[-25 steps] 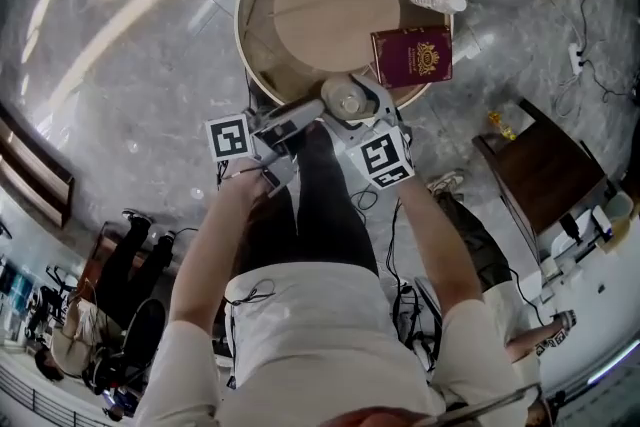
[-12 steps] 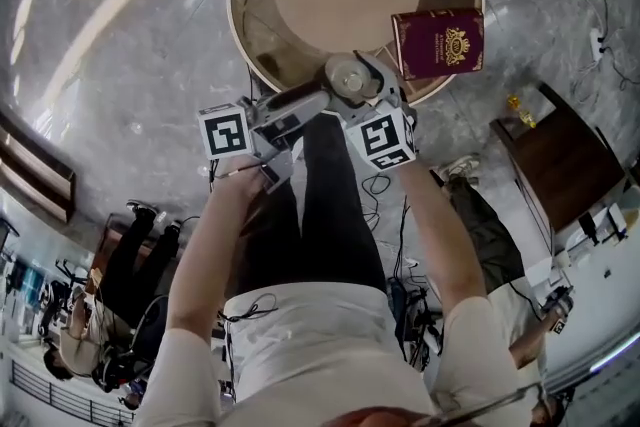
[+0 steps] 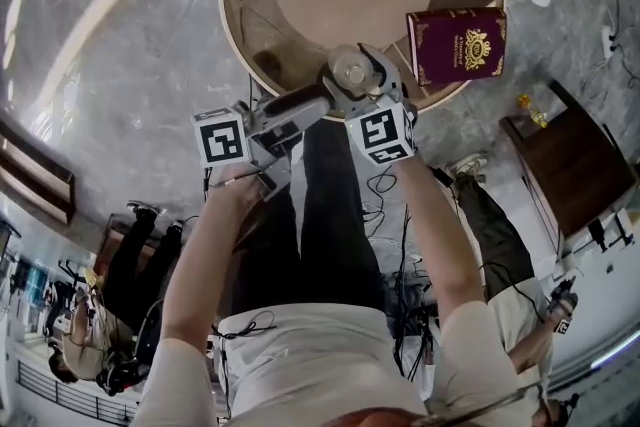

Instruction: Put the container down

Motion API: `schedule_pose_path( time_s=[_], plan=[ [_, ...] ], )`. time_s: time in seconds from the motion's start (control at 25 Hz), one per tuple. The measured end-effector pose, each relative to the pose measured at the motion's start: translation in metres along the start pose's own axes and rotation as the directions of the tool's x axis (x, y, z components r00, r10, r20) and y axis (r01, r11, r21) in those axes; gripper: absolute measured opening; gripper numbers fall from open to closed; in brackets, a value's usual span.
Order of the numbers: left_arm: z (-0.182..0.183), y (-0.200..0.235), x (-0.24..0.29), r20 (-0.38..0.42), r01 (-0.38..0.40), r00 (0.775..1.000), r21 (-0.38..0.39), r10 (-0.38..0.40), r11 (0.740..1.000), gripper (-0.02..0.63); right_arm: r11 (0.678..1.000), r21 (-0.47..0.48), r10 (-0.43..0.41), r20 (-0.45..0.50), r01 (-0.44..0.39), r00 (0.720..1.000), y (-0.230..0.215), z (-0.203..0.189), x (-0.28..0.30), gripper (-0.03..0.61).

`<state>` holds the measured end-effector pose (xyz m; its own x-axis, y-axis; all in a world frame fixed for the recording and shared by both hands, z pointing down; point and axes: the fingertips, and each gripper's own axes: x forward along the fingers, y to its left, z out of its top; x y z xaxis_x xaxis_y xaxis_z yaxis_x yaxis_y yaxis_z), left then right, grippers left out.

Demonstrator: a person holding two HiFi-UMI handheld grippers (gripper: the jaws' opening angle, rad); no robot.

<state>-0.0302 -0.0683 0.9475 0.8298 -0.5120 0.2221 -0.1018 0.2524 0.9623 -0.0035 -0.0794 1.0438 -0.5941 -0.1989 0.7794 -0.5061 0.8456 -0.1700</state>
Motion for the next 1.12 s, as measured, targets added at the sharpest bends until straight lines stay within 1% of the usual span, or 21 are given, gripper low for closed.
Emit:
schedule_pose_path(
  time_s=[0.28,0.76,1.12],
  plan=[
    [0.003,0.019,0.008,-0.017,-0.007,1.0,0.006,0.007,1.0,0.273,0.998,-0.002,-0.058,-0.003,0.058,0.998,-0.013,-0.019,0.017,0.337],
    [-0.001,0.031,0.008,-0.032,-0.007,0.999,-0.002,0.007,1.0,0.273,0.996,-0.017,-0.088,-0.003,0.088,0.996,-0.018,-0.03,0.028,0.337],
    [-0.009,0.037,0.007,-0.028,-0.006,1.0,-0.005,0.006,1.0,0.273,0.996,-0.025,-0.09,0.002,0.09,0.996,-0.016,-0.036,0.032,0.337]
  ],
)
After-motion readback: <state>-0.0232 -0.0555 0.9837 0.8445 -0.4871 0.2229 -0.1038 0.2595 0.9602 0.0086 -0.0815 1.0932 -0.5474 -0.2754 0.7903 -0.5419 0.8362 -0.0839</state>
